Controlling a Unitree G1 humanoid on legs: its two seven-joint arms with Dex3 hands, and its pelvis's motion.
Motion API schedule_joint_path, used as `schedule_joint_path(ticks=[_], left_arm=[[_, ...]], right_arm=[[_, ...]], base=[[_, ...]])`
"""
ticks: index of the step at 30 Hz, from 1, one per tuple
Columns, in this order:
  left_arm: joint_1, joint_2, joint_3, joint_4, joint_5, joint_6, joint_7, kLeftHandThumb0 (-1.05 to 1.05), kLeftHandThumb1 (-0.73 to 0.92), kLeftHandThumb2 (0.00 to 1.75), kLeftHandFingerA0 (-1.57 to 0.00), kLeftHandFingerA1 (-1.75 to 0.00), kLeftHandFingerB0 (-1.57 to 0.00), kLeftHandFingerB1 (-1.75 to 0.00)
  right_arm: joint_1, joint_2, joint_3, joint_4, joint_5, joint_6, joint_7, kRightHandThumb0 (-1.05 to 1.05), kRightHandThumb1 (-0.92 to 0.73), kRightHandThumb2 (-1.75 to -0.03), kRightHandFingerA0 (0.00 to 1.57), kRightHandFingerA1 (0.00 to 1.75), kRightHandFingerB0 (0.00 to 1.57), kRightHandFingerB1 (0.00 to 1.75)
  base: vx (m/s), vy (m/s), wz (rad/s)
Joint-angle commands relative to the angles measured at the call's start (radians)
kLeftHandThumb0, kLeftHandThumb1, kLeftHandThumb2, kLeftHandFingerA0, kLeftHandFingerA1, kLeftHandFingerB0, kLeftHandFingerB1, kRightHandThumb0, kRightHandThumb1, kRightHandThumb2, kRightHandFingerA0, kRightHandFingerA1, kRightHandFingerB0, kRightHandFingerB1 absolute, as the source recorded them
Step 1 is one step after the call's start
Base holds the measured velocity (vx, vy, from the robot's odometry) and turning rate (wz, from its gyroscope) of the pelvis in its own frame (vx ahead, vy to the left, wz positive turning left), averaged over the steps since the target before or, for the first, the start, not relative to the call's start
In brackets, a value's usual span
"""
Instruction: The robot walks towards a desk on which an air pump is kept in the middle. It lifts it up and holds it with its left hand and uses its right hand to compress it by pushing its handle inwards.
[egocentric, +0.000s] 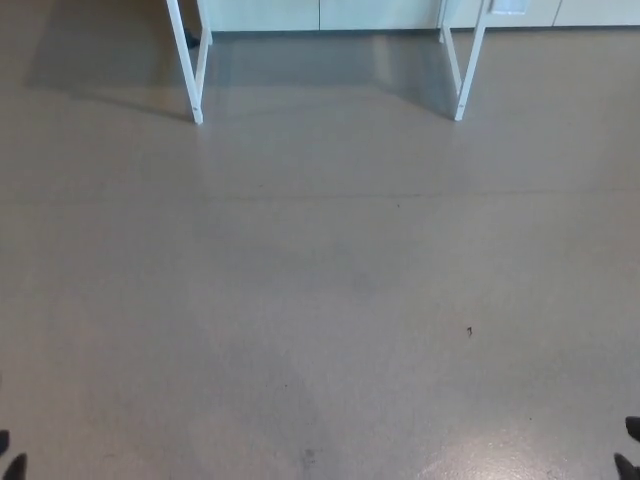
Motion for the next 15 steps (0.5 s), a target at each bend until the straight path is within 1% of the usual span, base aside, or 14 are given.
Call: schedule_joint_path(ticks=[1,5,6,9,10,11,12,13,14,15], left_arm=[[0.003,0.019,0.027,0.000,-0.041,-0.082,-0.043,-0.64,0.87,0.66,-0.22,-0.36,-0.20,-0.32],[0.011,0.019,0.030,0.014,-0.043,-0.095,-0.053,-0.64,0.86,0.66,-0.22,-0.36,-0.19,-0.31],[0.014,0.018,0.032,0.017,-0.046,-0.097,-0.059,-0.65,0.86,0.66,-0.21,-0.35,-0.20,-0.32],[0.022,0.019,0.035,0.019,-0.052,-0.095,-0.070,-0.66,0.86,0.66,-0.21,-0.35,-0.19,-0.31],[0.022,0.013,0.050,0.021,-0.078,-0.081,-0.091,-0.63,0.84,0.65,-0.18,-0.35,-0.18,-0.31],[0.030,0.012,0.048,0.022,-0.075,-0.086,-0.093,-0.63,0.87,0.66,-0.19,-0.35,-0.17,-0.31],[0.042,0.016,0.037,0.024,-0.055,-0.104,-0.085,-0.63,0.87,0.66,-0.19,-0.35,-0.17,-0.31],[0.044,0.013,0.041,0.022,-0.062,-0.098,-0.091,-0.63,0.86,0.66,-0.18,-0.35,-0.17,-0.31],[0.052,0.012,0.040,0.018,-0.057,-0.103,-0.083,-0.63,0.86,0.65,-0.22,-0.35,-0.20,-0.32],[0.057,0.012,0.038,0.017,-0.051,-0.109,-0.076,-0.63,0.86,0.65,-0.22,-0.35,-0.20,-0.32]], right_arm=[[0.002,-0.018,-0.018,0.009,0.031,-0.075,0.037,-0.76,-0.88,-0.66,0.21,0.35,0.14,0.29],[0.023,-0.018,-0.014,-0.008,0.023,-0.067,0.031,-0.75,-0.89,-0.67,0.22,0.34,0.15,0.29],[0.028,-0.018,-0.014,-0.009,0.024,-0.069,0.034,-0.36,-0.52,-1.10,0.00,0.48,0.00,0.48],[0.037,-0.017,-0.011,-0.011,0.024,-0.074,0.037,-0.36,-0.52,-1.10,0.00,0.48,0.00,0.48],[0.039,-0.019,-0.012,-0.005,0.027,-0.078,0.045,-0.37,-0.51,-1.09,0.00,0.48,0.00,0.48],[0.047,-0.019,-0.013,-0.005,0.031,-0.081,0.051,-0.36,-0.53,-1.10,0.00,0.49,0.00,0.48],[0.058,-0.019,-0.015,-0.008,0.036,-0.085,0.056,-0.36,-0.53,-1.10,0.00,0.49,0.00,0.48],[0.058,-0.019,-0.014,-0.003,0.034,-0.088,0.055,-0.36,-0.53,-1.10,0.00,0.49,0.00,0.48],[0.062,-0.019,-0.013,-0.002,0.031,-0.089,0.054,-0.36,-0.53,-1.10,0.00,0.48,0.00,0.48],[0.065,-0.020,-0.012,-0.003,0.030,-0.089,0.053,-0.36,-0.53,-1.10,0.00,0.48,0.00,0.48]], base=[[0.02,-0.007,-0.18],[0.00,-0.025,0.15],[0.00,0.000,0.00],[0.04,0.072,-0.04],[0.07,0.150,-0.09],[0.03,0.213,-0.24],[0.15,0.334,-0.35],[0.26,0.372,0.65],[0.24,0.633,-0.18],[0.19,0.395,-0.13]])
